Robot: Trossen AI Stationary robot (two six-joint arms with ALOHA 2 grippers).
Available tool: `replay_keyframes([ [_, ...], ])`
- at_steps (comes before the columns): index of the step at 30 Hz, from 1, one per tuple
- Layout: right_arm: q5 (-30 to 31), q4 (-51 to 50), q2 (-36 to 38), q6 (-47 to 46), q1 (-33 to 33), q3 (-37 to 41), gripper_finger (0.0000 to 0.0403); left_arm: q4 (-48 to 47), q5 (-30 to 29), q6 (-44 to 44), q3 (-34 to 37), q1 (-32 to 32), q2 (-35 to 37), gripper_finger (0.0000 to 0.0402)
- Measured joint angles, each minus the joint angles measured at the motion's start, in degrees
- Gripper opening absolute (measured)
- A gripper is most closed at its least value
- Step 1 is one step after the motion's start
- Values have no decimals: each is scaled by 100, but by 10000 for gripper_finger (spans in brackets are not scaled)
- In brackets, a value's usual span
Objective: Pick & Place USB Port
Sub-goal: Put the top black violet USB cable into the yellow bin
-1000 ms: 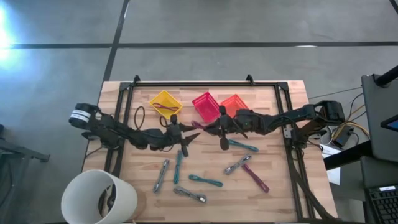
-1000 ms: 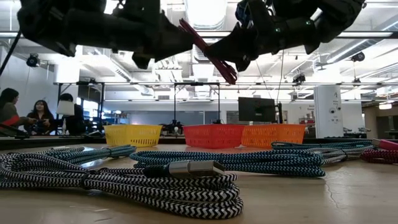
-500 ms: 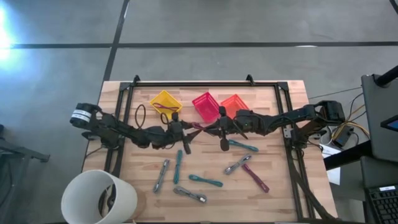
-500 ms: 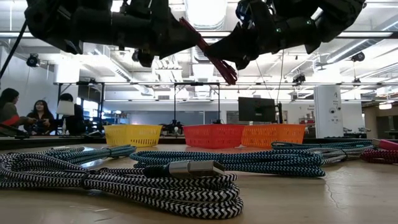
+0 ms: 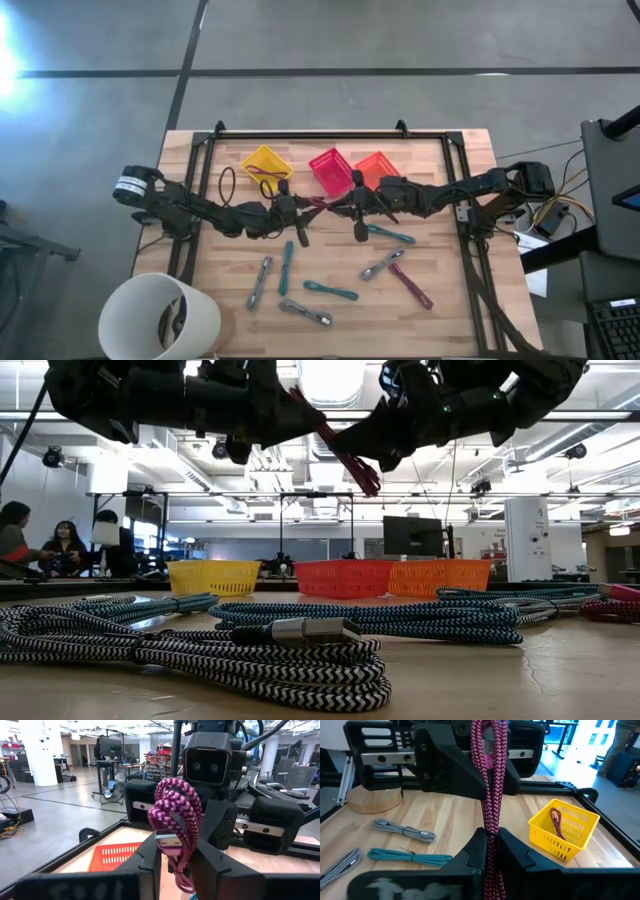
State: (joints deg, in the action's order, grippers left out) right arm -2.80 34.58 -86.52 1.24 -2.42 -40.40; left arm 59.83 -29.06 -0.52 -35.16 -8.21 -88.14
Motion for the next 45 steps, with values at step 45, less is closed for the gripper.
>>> replay_keyframes([
  [45,137,-1181,2,-16,42,2,178,-7351,-1130,-5085,170,2621,2726,58],
])
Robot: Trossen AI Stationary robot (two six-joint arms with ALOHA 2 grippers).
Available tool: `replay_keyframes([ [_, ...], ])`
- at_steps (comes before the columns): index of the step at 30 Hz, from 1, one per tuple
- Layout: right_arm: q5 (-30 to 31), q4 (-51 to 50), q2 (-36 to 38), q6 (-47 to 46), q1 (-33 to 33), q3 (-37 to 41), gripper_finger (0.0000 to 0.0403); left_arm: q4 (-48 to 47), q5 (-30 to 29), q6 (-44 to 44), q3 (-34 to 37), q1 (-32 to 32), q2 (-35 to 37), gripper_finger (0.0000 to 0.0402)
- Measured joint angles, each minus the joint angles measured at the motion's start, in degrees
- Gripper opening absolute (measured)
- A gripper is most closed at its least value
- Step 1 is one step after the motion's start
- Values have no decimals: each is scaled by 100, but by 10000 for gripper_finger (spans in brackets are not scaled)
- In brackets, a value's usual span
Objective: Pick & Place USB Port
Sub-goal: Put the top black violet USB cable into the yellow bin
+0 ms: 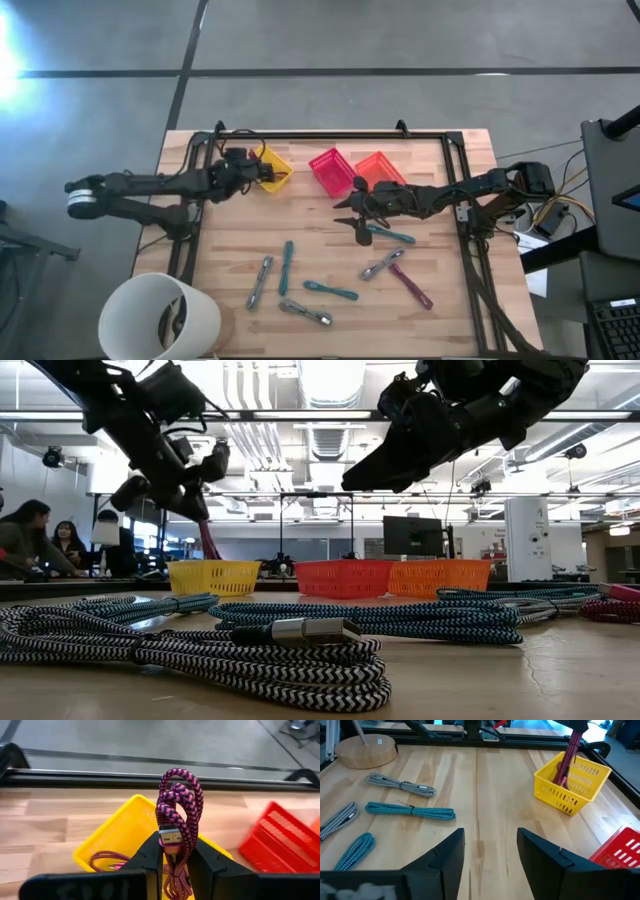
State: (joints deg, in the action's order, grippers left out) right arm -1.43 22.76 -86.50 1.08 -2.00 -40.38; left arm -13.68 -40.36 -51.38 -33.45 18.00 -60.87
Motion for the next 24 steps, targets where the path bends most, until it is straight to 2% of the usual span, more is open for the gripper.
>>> replay_keyframes([
  [13,11,2,0,39,0,0,178,8,216,-474,0,116,-558,58],
  [24,11,-11,0,39,0,0,178,189,-46,-431,0,145,-1152,86],
])
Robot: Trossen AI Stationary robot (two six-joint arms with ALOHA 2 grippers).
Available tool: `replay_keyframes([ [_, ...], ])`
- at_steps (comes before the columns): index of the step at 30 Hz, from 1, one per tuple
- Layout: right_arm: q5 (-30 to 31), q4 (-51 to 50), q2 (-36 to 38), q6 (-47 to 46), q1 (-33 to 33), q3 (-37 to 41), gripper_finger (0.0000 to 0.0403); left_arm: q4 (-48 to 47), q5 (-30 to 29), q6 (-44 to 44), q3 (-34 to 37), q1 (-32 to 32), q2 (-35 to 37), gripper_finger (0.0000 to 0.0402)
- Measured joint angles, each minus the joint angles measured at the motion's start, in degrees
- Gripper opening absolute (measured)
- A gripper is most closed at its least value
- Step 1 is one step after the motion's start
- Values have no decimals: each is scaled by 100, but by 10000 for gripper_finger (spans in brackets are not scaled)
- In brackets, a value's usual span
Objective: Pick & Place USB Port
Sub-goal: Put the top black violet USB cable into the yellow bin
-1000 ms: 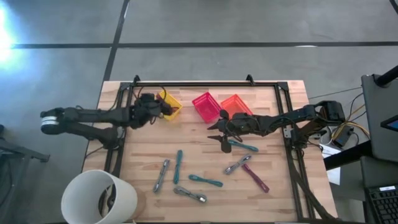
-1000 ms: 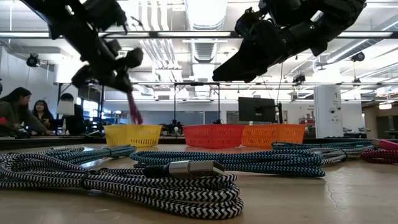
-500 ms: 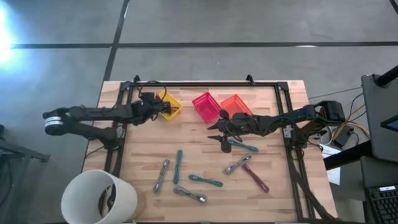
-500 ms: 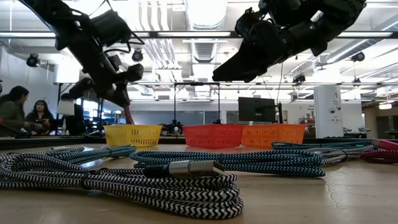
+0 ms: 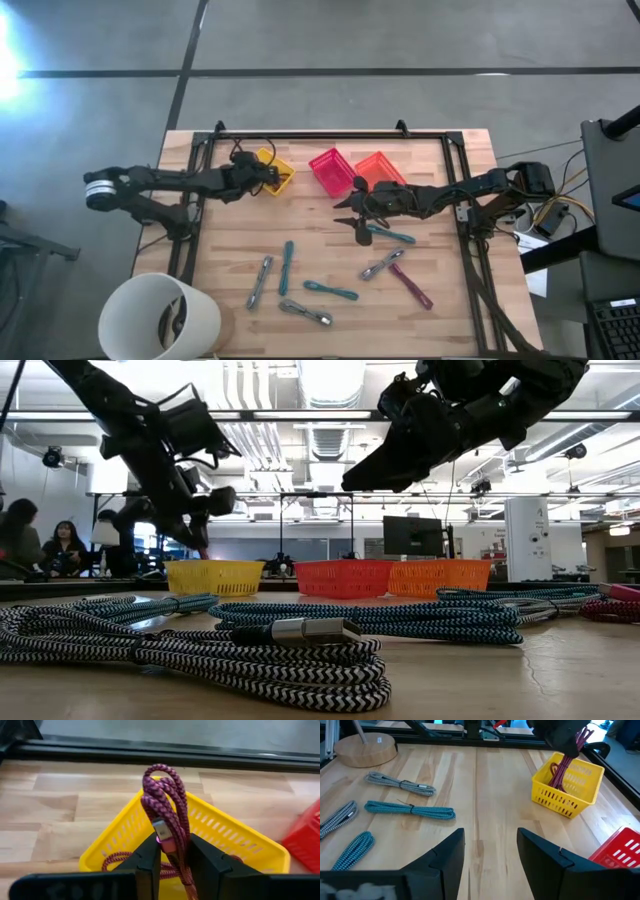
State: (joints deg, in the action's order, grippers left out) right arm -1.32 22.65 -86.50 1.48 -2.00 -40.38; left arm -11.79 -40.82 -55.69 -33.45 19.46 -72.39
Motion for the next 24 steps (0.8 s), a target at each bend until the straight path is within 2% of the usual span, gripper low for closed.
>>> replay_keyframes([
  [12,-2,-17,0,2,0,0,178,53,125,82,2,201,-211,132],
  [24,-2,-17,0,2,0,0,178,56,381,1255,-576,246,-154,135],
])
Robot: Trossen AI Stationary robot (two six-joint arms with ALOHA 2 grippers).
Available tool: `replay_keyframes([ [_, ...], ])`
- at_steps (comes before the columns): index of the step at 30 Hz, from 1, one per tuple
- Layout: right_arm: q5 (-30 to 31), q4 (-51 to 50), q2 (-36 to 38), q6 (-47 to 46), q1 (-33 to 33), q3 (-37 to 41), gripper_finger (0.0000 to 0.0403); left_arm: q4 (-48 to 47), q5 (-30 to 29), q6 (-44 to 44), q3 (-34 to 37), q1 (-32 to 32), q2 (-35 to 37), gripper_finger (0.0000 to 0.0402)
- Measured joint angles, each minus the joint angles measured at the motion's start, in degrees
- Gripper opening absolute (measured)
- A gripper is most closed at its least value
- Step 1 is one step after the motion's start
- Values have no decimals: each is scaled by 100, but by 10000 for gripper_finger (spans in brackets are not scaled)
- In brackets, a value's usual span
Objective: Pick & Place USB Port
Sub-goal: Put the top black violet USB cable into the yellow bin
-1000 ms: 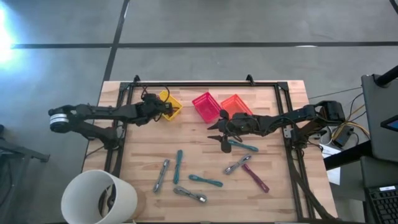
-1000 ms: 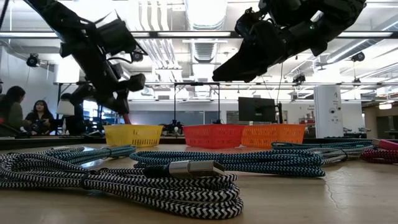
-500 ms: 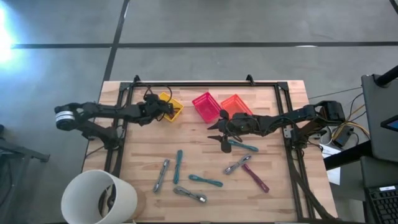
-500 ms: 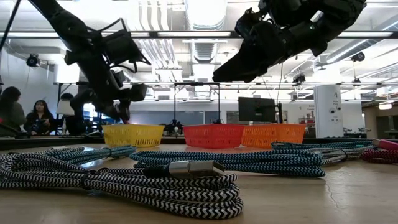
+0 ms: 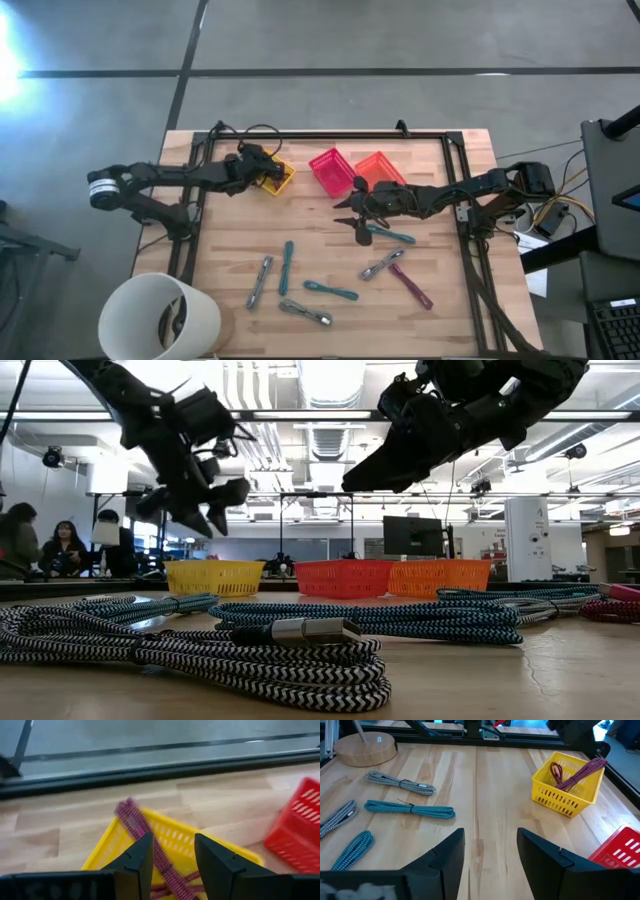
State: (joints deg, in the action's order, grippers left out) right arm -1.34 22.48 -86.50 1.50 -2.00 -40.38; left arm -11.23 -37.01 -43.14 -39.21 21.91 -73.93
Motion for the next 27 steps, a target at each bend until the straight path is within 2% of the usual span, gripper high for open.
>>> replay_keyframes([
  [7,0,0,0,-2,0,0,178,-183,108,239,-253,4,0,135],
  [14,-2,-2,0,0,-2,0,178,-135,156,239,-2,25,-173,132],
  [24,-2,-2,0,26,-2,0,178,104,138,240,173,222,-959,75],
  [27,-2,-2,-1,61,-2,0,178,112,311,241,144,284,-1101,55],
])
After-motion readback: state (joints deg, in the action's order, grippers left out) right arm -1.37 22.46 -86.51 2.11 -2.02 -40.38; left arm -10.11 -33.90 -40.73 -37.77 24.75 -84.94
